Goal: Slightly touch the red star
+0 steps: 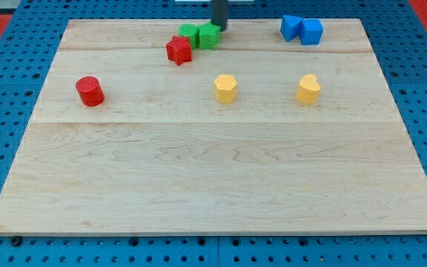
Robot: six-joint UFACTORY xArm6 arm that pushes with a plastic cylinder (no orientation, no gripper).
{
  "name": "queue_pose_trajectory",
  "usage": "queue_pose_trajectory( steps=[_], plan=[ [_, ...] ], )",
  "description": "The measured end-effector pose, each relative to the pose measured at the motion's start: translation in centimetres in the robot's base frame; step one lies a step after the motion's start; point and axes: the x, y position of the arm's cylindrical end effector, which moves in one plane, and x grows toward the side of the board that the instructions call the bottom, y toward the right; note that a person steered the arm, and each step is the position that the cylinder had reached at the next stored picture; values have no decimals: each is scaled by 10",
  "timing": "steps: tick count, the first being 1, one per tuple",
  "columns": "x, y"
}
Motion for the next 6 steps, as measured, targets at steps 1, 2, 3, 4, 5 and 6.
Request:
queue_pose_trajectory(
  steps=[1, 2, 3, 4, 5, 6],
  plan=[
    [0, -4],
    [4, 24],
    [40, 43],
    [86, 35],
    [103, -1],
    [103, -41]
  ],
)
